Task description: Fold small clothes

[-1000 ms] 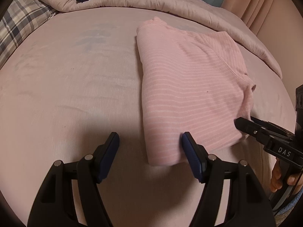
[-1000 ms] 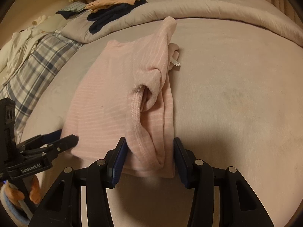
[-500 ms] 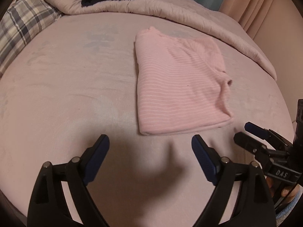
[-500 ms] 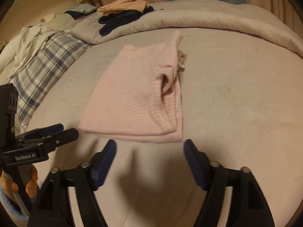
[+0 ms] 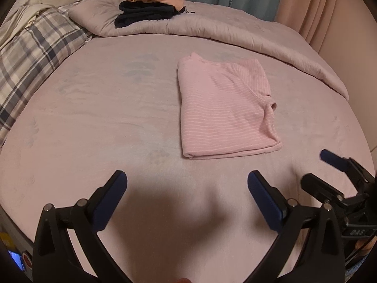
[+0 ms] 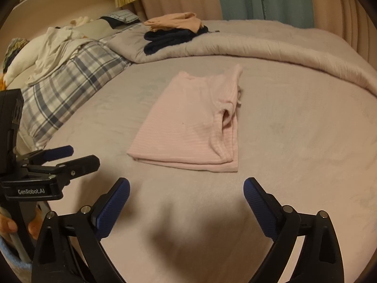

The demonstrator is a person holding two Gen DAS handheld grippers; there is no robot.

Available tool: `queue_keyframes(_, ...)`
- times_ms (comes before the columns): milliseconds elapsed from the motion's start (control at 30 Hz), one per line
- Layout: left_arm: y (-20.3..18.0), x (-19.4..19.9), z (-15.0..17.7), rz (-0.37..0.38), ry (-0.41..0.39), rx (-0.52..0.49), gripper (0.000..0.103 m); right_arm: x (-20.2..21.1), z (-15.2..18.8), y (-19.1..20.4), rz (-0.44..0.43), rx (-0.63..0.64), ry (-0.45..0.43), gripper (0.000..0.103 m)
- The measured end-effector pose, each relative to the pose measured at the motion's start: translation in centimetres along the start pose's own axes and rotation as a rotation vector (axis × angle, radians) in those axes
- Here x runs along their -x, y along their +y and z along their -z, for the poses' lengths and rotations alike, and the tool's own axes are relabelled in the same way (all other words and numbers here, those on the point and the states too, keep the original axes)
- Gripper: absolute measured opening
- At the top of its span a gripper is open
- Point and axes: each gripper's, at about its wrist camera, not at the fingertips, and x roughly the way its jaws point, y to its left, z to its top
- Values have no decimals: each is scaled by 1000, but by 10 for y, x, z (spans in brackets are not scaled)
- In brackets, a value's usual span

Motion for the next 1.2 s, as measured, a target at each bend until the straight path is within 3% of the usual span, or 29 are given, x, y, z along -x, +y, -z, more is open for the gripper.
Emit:
queue_keyframes(233,-2,16,2,-27,-12,-1,102,17,-2,6,47,28,-45,102)
queue_keyframes(800,-10,45,7,-131,-31,-13,102,48,-4,15,44,30,-113,102)
queue_keyframes(1200,-11,58,5,-119,-57,-3,102,51,-10,23,34,37,-132,102)
